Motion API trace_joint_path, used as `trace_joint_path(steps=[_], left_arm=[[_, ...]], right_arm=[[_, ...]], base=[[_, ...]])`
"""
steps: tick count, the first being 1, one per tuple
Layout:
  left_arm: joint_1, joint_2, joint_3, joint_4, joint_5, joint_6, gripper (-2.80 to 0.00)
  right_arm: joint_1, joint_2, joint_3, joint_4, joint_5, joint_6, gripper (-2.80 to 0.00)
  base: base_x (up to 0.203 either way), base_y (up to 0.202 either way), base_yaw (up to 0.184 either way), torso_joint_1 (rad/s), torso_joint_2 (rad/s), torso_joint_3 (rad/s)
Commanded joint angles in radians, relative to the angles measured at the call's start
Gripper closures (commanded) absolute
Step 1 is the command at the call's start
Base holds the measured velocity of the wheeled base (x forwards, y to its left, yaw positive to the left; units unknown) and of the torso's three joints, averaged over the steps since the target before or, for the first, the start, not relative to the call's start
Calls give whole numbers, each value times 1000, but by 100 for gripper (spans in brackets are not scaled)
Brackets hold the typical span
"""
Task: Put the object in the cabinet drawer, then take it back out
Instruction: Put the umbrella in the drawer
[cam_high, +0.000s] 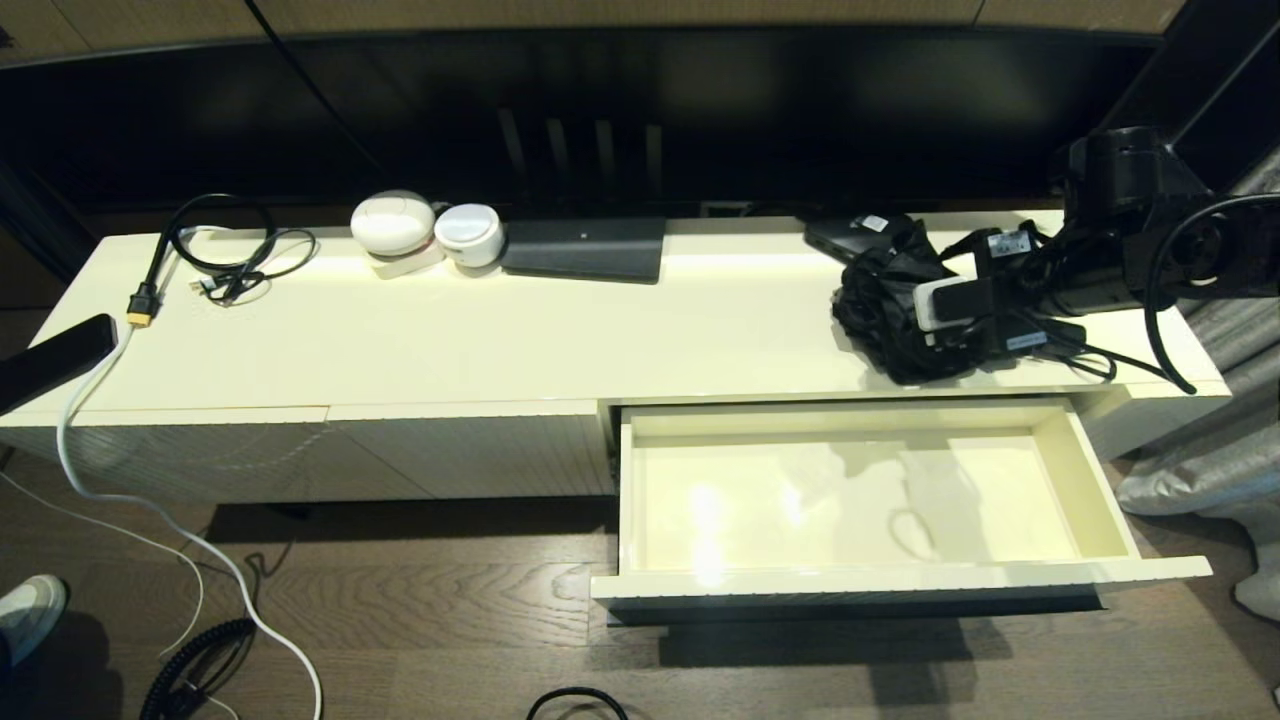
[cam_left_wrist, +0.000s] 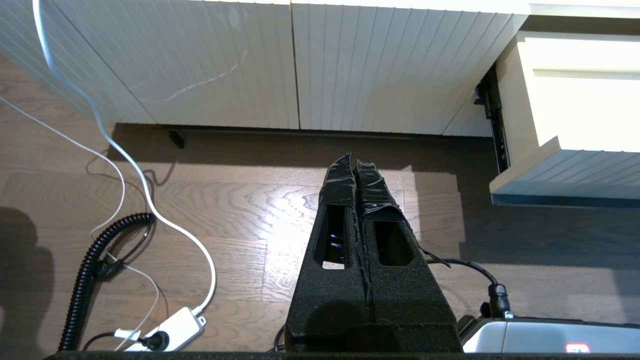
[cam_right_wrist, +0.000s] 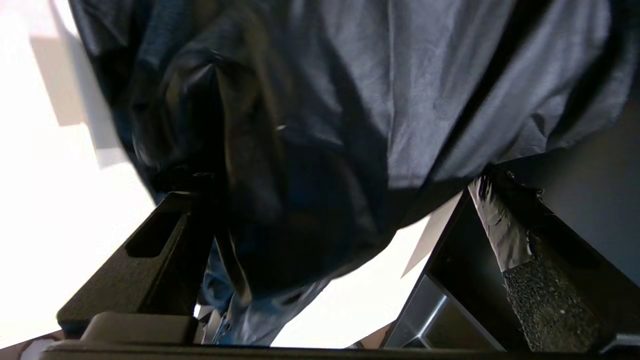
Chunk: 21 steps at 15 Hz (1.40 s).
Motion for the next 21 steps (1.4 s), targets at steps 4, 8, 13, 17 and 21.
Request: trace_joint_path(steps=[4, 8, 13, 17, 21], left_arm=[[0, 0, 0, 0, 1, 0, 0], [0, 0, 0, 0, 1, 0, 0], [0, 0, 0, 0, 1, 0, 0], [0, 0, 0, 0, 1, 0, 0], [0, 0, 0, -1, 1, 0, 0]], right_arm=[[0, 70, -82, 6, -14, 5, -280], [3, 95, -125, 9, -39, 23, -280], [3, 88, -126, 84, -56, 57, 0], [3, 78, -120, 86, -91, 62, 0], [11, 49, -109, 95, -145, 103, 0]], base=[[0, 0, 0, 0, 0, 0], [0, 0, 0, 0, 0, 0], [0, 0, 0, 0, 0, 0], [0, 0, 0, 0, 0, 0], [0, 0, 0, 0, 0, 0]])
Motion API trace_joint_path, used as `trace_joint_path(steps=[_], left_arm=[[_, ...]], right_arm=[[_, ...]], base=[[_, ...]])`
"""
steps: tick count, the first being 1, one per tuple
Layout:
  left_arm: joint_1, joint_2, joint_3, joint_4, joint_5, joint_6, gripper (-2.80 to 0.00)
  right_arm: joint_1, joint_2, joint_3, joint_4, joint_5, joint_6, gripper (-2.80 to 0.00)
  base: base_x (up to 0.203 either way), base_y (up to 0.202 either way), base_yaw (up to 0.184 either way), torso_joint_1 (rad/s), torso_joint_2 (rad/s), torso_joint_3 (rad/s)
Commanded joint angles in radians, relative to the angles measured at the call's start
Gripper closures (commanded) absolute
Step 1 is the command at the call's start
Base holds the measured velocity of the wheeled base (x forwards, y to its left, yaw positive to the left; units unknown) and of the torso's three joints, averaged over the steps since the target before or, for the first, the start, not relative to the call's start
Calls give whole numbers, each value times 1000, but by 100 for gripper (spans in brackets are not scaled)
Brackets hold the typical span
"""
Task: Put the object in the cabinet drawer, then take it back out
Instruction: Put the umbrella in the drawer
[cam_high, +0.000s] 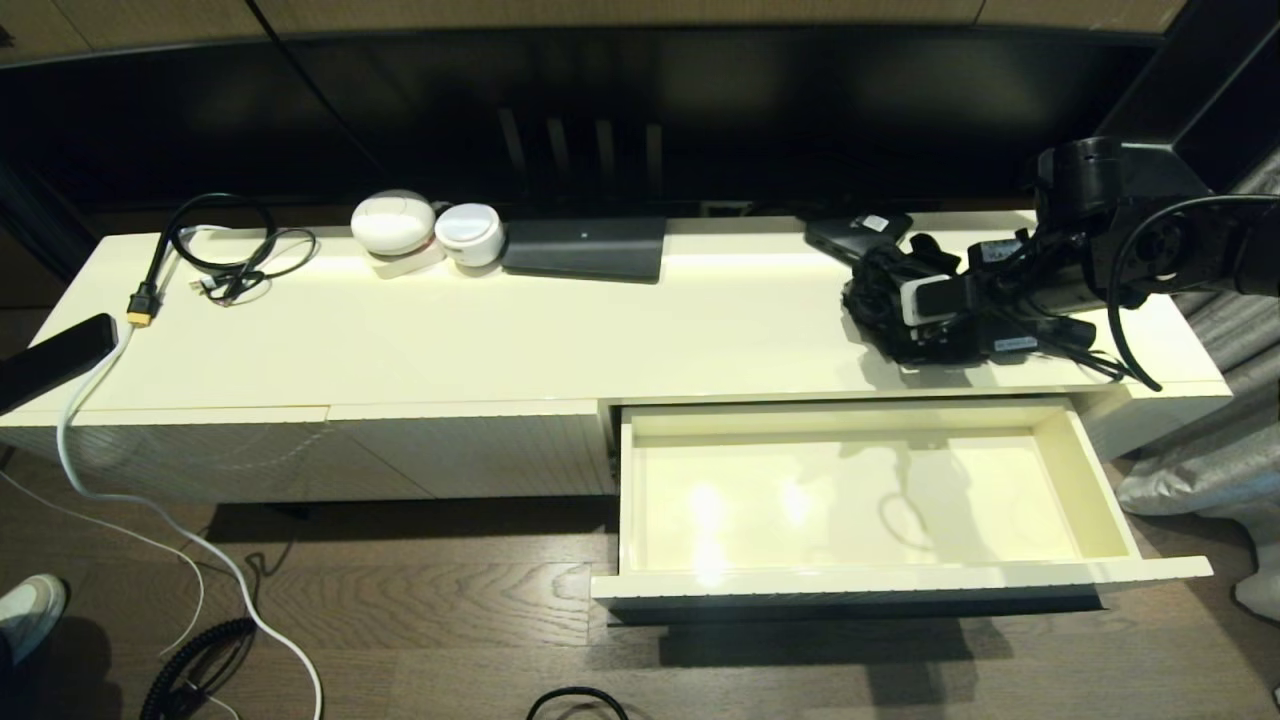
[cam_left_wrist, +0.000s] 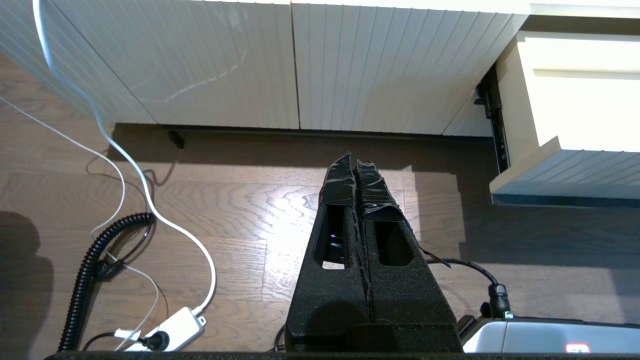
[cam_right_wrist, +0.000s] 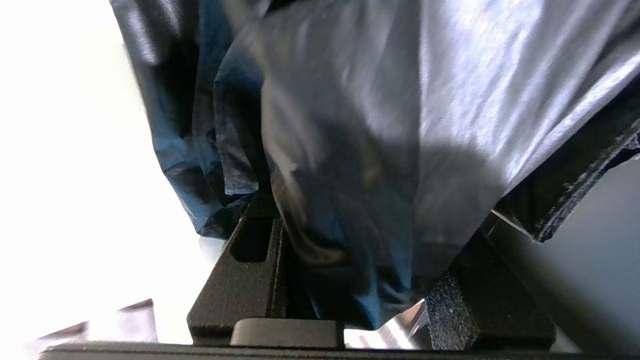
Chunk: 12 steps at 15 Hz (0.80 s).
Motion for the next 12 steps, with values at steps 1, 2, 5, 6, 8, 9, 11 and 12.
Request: trace_joint_path(steps=[1, 2, 5, 6, 8, 9, 11, 12], left_arm=[[1, 0, 0, 0, 1, -1, 0], [1, 0, 0, 0, 1, -1, 0], [1, 0, 0, 0, 1, -1, 0], [1, 0, 0, 0, 1, -1, 0], [1, 0, 0, 0, 1, -1, 0], [1, 0, 0, 0, 1, -1, 0], [1, 0, 1, 0, 1, -1, 0], [1, 0, 0, 0, 1, -1, 0]], right_arm=[[10, -35, 3, 24, -21, 15, 0], [16, -56, 3, 44, -30, 28, 0], [52, -151, 63, 73, -45, 86, 0], [73, -195, 109, 75, -45, 111, 0], [113, -282, 207, 79, -43, 140, 0], [134, -321, 255, 80, -42, 155, 0], [173, -388, 326, 80, -40, 184, 0], [193, -418, 352, 80, -40, 204, 0]], base=[[0, 0, 0, 0, 0, 0], [0, 0, 0, 0, 0, 0], [0, 0, 0, 0, 0, 0], [0, 0, 0, 0, 0, 0], [0, 0, 0, 0, 0, 0], [0, 0, 0, 0, 0, 0], [0, 0, 0, 0, 0, 0], [0, 0, 0, 0, 0, 0]])
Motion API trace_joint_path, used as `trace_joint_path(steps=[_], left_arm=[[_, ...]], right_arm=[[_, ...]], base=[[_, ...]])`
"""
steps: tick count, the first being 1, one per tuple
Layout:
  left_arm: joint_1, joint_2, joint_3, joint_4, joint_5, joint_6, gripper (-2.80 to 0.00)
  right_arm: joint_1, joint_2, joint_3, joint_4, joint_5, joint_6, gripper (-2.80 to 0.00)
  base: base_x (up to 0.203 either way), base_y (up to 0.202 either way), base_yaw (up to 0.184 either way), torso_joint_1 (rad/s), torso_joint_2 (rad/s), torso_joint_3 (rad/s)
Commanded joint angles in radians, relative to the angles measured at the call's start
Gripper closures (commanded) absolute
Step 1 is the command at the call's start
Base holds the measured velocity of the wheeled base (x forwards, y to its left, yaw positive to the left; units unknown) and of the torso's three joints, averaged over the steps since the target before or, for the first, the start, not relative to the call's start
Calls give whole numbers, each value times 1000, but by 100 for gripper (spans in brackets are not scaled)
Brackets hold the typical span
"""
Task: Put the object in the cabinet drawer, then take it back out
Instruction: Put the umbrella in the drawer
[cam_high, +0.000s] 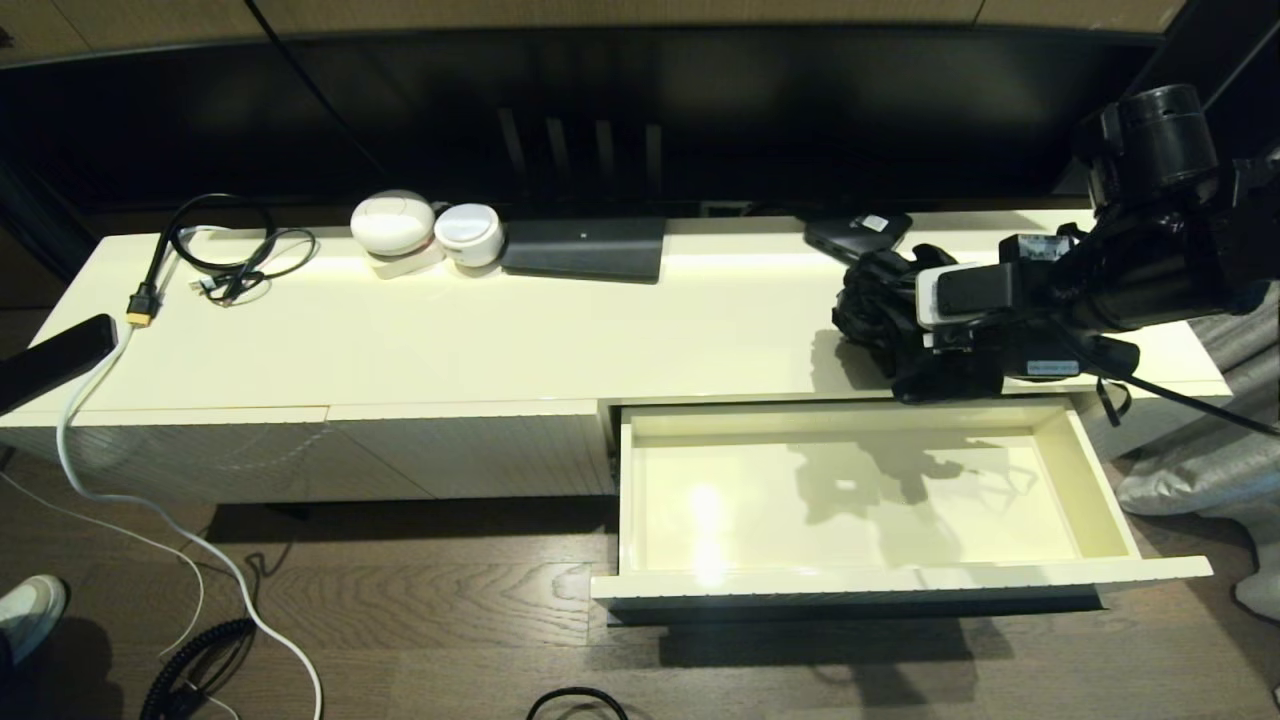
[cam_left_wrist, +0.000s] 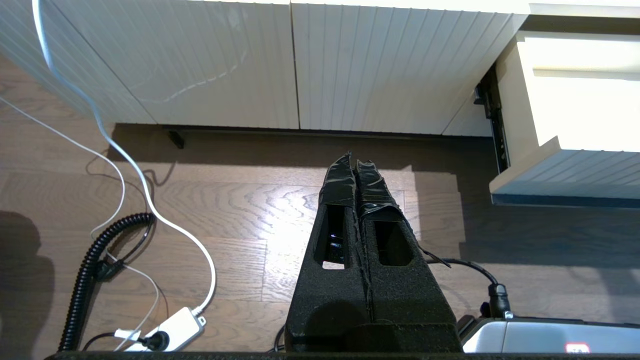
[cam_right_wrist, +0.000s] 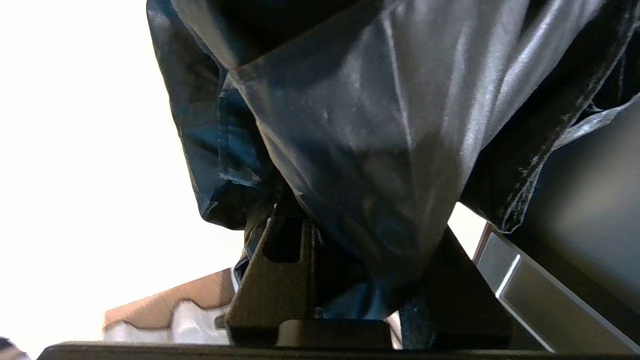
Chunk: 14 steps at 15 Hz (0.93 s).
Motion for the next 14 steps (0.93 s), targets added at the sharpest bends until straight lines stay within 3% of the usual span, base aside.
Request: trace_joint_path(steps=[1, 3, 7, 14], left_arm=[[-1, 0, 0, 0, 0, -1, 0], [1, 0, 0, 0, 0, -1, 0], [1, 0, 0, 0, 0, -1, 0], [1, 0, 0, 0, 0, -1, 0]], right_arm=[[48, -113, 69, 1, 0, 29, 0], [87, -147, 118, 1, -1, 70, 0], [189, -192, 258, -6, -2, 237, 0], [194, -78, 350, -47, 69, 310, 0]], base=[[0, 0, 0, 0, 0, 0], [0, 0, 0, 0, 0, 0], [0, 0, 0, 0, 0, 0], [0, 0, 0, 0, 0, 0]])
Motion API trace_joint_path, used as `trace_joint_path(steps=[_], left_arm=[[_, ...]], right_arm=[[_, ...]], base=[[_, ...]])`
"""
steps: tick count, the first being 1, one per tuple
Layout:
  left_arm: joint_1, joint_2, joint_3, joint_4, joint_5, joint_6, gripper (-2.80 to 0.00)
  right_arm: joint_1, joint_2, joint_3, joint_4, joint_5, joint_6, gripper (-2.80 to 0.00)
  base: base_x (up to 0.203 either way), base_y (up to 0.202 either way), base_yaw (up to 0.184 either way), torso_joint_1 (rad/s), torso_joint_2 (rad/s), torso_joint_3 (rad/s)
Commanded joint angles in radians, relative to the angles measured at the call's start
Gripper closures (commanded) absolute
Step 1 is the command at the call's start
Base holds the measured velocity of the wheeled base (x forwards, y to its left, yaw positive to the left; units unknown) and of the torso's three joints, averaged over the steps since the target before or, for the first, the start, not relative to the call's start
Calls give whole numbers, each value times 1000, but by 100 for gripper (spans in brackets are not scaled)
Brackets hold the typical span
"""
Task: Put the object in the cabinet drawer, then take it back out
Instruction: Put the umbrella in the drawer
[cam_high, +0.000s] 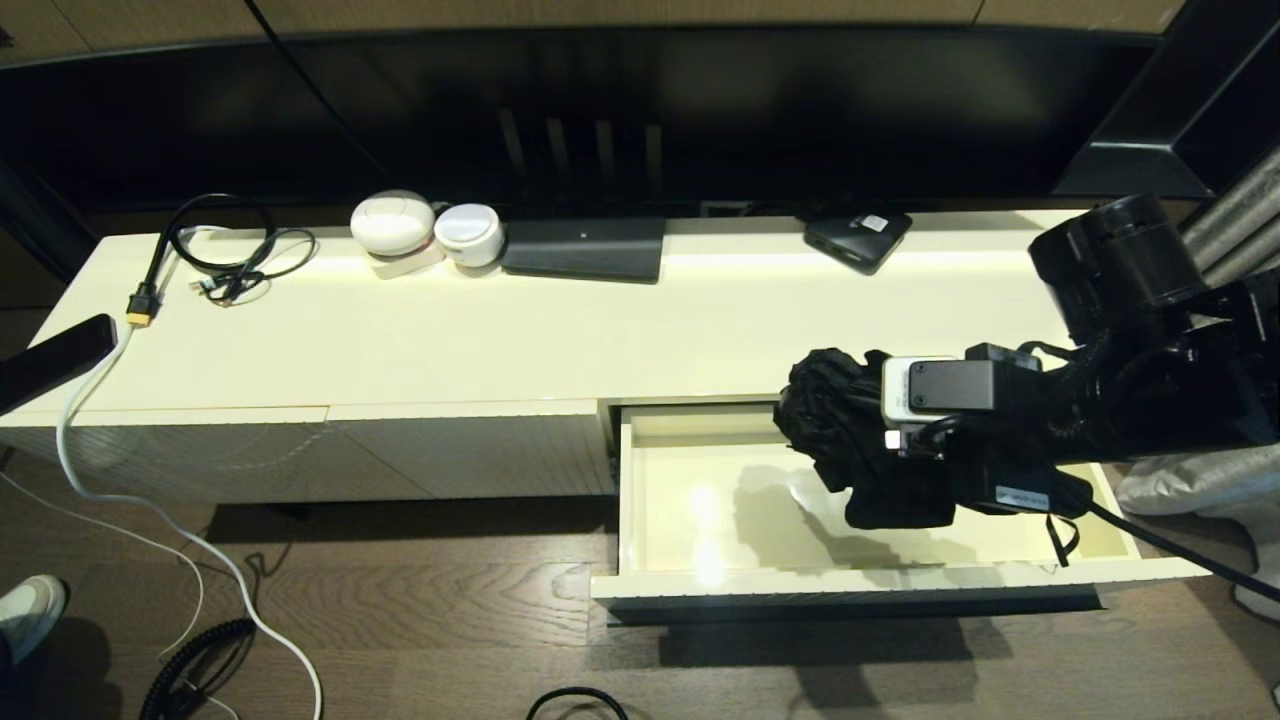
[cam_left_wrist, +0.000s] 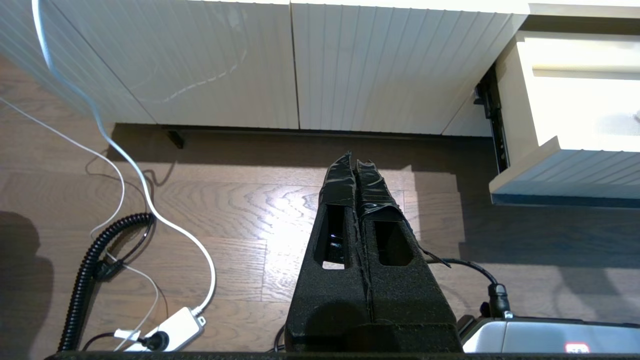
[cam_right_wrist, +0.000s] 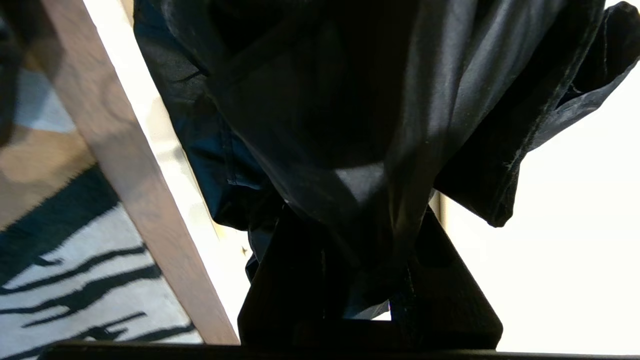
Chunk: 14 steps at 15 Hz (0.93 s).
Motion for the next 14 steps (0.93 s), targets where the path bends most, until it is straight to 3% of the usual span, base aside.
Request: trace_joint_path(steps=[1, 8, 14], left_arm=[[0, 0, 0, 0, 0, -1, 0], [0, 0, 0, -1, 0, -1, 0], [0, 0, 0, 0, 0, -1, 0]], right_arm=[[-2, 77, 5, -16, 17, -3, 0], [-36, 257, -64, -38, 83, -26, 0], [-136, 282, -64, -27, 91, -249, 0]], base=[[0, 0, 0, 0, 0, 0], [0, 0, 0, 0, 0, 0], [0, 0, 0, 0, 0, 0]])
